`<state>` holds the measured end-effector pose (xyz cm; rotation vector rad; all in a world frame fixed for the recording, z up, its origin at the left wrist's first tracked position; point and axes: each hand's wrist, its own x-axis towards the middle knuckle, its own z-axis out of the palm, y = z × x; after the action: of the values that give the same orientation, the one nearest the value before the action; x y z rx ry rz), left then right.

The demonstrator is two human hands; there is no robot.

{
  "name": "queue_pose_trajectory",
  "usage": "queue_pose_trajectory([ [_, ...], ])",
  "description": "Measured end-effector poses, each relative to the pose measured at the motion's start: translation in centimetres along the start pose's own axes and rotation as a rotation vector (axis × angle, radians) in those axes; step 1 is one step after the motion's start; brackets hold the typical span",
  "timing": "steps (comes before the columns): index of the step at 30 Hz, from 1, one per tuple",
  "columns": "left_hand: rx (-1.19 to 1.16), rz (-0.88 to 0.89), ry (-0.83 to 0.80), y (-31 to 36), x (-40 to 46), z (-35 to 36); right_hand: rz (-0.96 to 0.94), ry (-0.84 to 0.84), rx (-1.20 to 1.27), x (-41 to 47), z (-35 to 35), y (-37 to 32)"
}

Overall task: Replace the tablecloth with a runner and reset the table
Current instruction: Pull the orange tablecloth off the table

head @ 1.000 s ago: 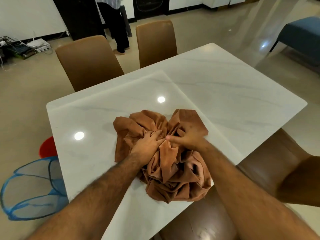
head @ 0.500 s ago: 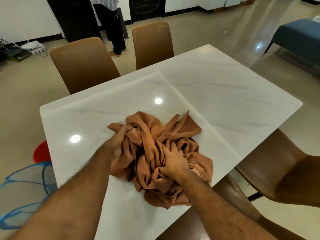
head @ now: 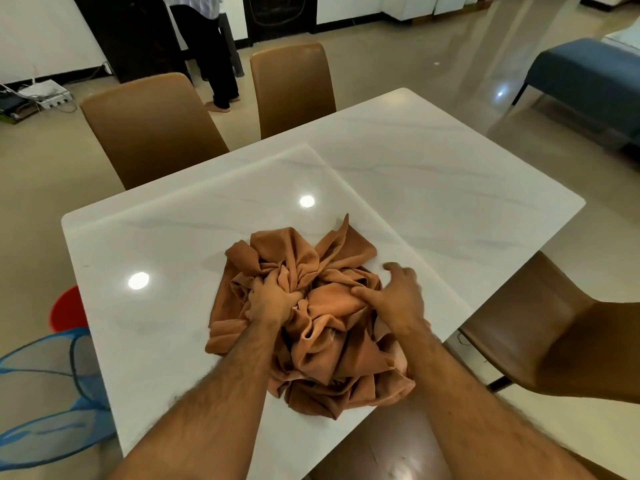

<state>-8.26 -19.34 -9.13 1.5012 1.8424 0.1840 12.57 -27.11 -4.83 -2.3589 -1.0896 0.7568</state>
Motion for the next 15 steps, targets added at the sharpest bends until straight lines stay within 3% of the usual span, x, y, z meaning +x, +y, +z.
queue_pose_trajectory([
  [2,0.082,-0.042,-0.002,0.4,-0.2,-0.1,0.386,-0.186,0.031,-0.1,-0.2,1.0],
  [4,0.116,-0.093,-0.023,0.7,-0.4,-0.2,0.619,-0.406,0.206,-0.5,0.1,1.5],
  [11,-0.129,-0.139,-0.183,-0.5,0.6,-0.2,0.502,-0.484,0.808,0.1,2.3,-1.3],
  [15,-0.234,0.113,-0.223,-0.5,-0.6,-0.4,0.355,-0.57,0.815,0.0,3.1,-2.8],
])
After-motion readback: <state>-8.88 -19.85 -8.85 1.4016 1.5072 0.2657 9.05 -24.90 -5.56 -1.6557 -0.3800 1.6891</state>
